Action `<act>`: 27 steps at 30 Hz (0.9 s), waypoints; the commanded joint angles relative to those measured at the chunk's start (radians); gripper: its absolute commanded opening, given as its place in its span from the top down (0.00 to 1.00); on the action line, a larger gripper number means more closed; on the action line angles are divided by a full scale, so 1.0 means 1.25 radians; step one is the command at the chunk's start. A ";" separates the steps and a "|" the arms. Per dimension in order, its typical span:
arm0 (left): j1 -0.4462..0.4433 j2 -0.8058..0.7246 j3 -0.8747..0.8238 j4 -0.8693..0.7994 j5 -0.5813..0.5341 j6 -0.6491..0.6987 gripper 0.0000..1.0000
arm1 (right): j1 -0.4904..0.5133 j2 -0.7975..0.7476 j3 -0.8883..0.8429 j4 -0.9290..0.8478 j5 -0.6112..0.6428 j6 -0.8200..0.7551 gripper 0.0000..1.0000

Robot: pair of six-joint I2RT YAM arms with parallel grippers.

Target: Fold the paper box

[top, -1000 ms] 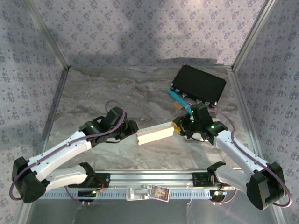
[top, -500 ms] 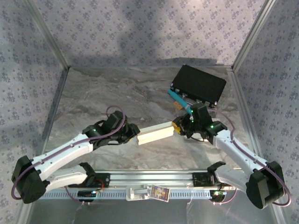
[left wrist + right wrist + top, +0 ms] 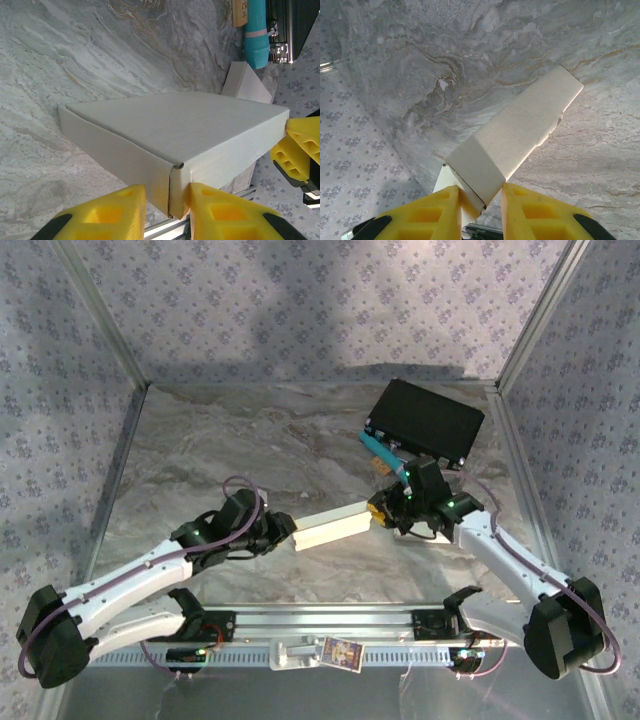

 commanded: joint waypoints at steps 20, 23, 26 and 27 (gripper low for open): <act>0.000 0.088 -0.012 -0.093 -0.007 0.131 0.90 | -0.011 0.123 0.032 -0.239 0.021 -0.073 0.75; -0.019 0.108 0.035 -0.125 -0.030 0.193 0.89 | -0.011 0.117 0.052 -0.265 0.016 -0.144 0.71; -0.027 0.119 0.044 -0.133 -0.039 0.211 0.89 | -0.015 0.104 0.046 -0.263 0.003 -0.177 0.70; -0.028 0.118 0.043 -0.130 -0.042 0.211 0.89 | -0.018 0.105 0.043 -0.255 -0.004 -0.179 0.69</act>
